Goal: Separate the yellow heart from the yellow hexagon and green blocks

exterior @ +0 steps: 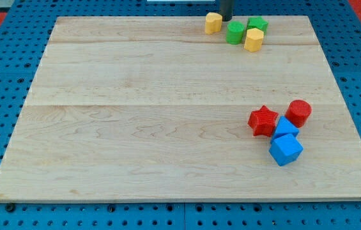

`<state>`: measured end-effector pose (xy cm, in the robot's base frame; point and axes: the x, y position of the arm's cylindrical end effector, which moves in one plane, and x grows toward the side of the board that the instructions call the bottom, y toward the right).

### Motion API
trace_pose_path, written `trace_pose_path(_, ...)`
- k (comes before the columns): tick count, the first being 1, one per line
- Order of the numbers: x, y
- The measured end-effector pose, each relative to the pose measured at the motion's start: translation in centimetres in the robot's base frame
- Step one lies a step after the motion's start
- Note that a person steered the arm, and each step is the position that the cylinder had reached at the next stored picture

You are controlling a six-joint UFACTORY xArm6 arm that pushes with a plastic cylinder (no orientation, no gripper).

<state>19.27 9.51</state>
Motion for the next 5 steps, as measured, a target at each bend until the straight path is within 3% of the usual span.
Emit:
trace_pose_path(2, 0.0, -1.4)
trace_pose_path(3, 0.9, 1.8)
trace_pose_path(5, 1.7, -9.2)
